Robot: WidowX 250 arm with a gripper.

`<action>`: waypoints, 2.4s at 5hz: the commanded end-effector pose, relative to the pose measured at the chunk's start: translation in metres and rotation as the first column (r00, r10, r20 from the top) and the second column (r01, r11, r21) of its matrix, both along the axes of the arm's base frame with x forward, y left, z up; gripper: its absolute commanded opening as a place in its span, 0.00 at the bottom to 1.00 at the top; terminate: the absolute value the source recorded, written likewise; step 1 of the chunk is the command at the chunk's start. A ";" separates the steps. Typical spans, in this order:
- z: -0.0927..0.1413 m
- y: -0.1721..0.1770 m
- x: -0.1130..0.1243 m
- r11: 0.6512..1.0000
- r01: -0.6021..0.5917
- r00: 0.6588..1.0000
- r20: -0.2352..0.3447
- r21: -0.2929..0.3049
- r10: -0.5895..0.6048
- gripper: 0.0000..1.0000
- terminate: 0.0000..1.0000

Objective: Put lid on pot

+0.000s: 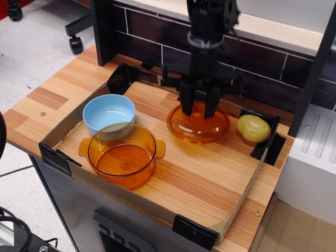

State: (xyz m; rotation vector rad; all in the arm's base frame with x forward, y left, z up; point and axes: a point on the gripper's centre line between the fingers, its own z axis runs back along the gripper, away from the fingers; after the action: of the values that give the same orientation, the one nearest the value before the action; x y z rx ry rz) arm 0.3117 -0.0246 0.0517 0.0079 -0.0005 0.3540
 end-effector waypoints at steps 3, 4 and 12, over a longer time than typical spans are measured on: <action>0.070 0.017 -0.046 0.986 0.120 0.989 0.103 -0.116 -0.109 0.00 0.00; 0.065 0.030 -0.054 0.984 0.141 0.987 0.097 -0.108 -0.130 0.00 0.00; 0.016 0.063 -0.092 0.966 0.257 0.966 0.027 -0.033 -0.257 0.00 0.00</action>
State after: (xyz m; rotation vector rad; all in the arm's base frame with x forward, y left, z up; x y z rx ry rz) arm 0.2159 0.0338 0.0617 -0.0393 0.0080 0.0908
